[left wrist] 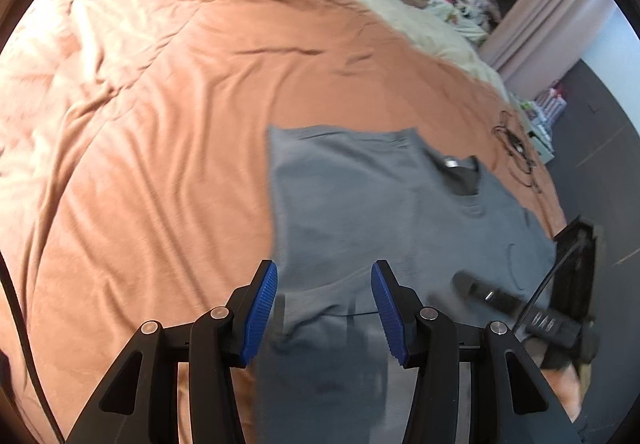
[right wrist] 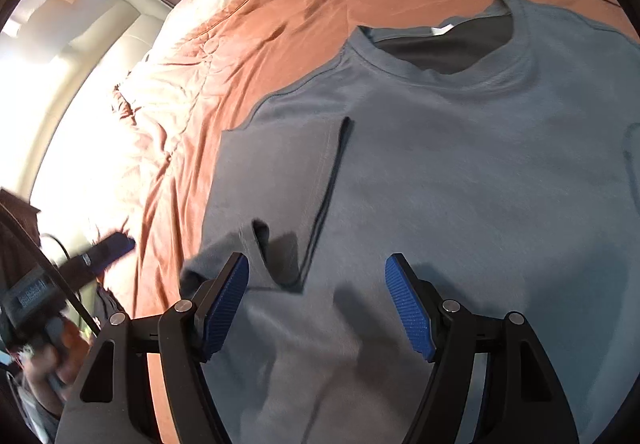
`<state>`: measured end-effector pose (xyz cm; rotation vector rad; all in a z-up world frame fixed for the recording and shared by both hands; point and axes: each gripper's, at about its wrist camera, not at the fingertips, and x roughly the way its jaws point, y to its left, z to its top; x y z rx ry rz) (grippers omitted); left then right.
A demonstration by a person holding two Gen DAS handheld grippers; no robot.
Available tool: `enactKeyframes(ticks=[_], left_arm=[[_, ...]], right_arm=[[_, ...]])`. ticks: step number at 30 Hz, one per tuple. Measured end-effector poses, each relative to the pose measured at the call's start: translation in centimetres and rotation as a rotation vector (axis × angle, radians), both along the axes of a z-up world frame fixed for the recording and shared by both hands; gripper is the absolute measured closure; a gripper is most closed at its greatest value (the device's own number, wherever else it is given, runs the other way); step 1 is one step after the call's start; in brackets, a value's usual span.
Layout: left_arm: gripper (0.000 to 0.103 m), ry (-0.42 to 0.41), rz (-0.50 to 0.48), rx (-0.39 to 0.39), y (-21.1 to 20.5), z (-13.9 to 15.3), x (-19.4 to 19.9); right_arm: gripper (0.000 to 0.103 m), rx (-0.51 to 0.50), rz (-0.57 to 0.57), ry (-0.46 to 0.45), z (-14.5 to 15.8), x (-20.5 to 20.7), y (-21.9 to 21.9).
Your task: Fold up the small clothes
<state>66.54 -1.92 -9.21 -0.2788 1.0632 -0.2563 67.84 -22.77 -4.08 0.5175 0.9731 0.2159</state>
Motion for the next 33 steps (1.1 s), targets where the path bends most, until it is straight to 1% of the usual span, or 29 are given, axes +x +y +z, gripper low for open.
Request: enactKeyframes(ticks=[2,4,5,7,11,14,15,16,17,19,20,23,26,29,31,32,33], left_arm=[[0.052,0.021,0.013,0.002,0.6,-1.1,0.2],[0.052,0.038,0.02,0.005,0.7,-2.1,0.5],[0.052,0.046,0.021,0.009,0.7,-2.7,0.7],[0.052,0.06,0.019,0.016,0.5,-3.6,0.9],[0.052,0.105,0.01,0.024,0.4,-5.6,1.5],[0.052,0.116,0.001,0.038,0.4,-6.4,1.8],[0.052,0.111,0.026,0.046,0.4,-6.6,1.9],[0.052,0.121,0.024,0.041,0.4,-6.9,1.9],[0.052,0.125,0.023,0.04,0.4,-7.1,2.0],[0.052,0.125,0.017,0.047,0.2,-7.4,1.8],[0.052,0.122,0.012,0.052,0.2,-7.4,1.7],[0.052,0.121,0.0,0.059,0.0,-7.4,1.4],[0.052,0.124,-0.011,0.063,-0.1,-7.3,0.9],[0.052,0.133,-0.025,0.076,-0.2,-7.2,0.2],[0.052,0.141,-0.029,0.088,-0.1,-7.3,-0.2],[0.052,0.145,-0.031,0.095,-0.1,-7.3,-0.4],[0.052,0.149,-0.034,0.101,-0.2,-7.3,-0.6]], right_arm=[[0.036,0.016,0.003,0.006,-0.3,1.1,0.2],[0.045,0.008,0.003,0.014,-0.7,2.5,0.4],[0.047,-0.001,0.0,0.02,-1.0,3.0,0.5],[0.056,0.005,-0.027,0.057,-1.8,4.4,0.6],[0.061,-0.005,-0.039,0.07,-2.6,6.2,0.8],[0.069,0.009,-0.051,0.068,-2.9,7.3,0.7],[0.075,0.011,-0.054,0.068,-3.0,7.8,0.7],[0.083,0.005,-0.058,0.07,-3.2,8.3,0.7],[0.087,0.002,-0.063,0.07,-3.3,8.6,0.8],[0.102,0.009,-0.07,0.066,-3.3,8.4,0.7],[0.103,0.011,-0.074,0.061,-3.2,8.2,0.7],[0.103,-0.032,-0.098,0.042,-2.9,7.0,0.6],[0.103,-0.052,-0.129,0.042,-2.8,5.7,0.5],[0.103,-0.121,-0.132,0.077,-2.4,5.3,1.1],[0.101,-0.136,-0.12,0.09,-1.9,5.0,1.6],[0.099,-0.147,-0.117,0.087,-1.4,4.9,1.7],[0.086,-0.157,-0.109,0.074,-0.8,4.4,2.0]])
